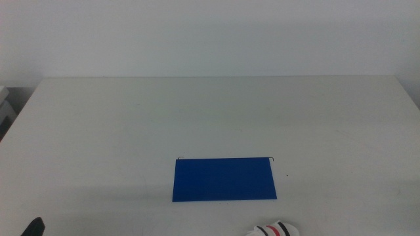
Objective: Use one arm to grab the shoe from the table and place it on the mat.
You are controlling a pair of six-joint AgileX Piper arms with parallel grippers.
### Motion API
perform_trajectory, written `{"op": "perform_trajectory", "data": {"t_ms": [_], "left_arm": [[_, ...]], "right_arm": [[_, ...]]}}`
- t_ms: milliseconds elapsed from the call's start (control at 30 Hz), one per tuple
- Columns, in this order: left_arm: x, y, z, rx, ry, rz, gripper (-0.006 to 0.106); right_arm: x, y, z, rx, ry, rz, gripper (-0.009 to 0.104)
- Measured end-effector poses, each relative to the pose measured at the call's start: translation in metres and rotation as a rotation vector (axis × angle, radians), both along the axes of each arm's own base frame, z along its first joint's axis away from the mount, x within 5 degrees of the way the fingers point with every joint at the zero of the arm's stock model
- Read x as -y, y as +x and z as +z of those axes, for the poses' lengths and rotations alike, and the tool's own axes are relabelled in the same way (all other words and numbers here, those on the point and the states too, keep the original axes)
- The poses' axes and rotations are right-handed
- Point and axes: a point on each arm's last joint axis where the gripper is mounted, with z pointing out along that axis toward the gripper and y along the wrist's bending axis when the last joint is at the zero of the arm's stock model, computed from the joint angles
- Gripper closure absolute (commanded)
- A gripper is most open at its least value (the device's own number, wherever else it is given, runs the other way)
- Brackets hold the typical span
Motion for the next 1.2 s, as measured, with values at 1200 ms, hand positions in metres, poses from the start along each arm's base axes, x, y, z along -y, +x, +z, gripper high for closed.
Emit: {"op": "perform_trajectory", "data": {"t_ms": [1200], "left_arm": [[0.000,0.000,0.000,0.000,0.000,0.000,0.007]], "right_arm": [[-0.073,0.134,0.174,-0.251,0.034,0.352,0.005]]}}
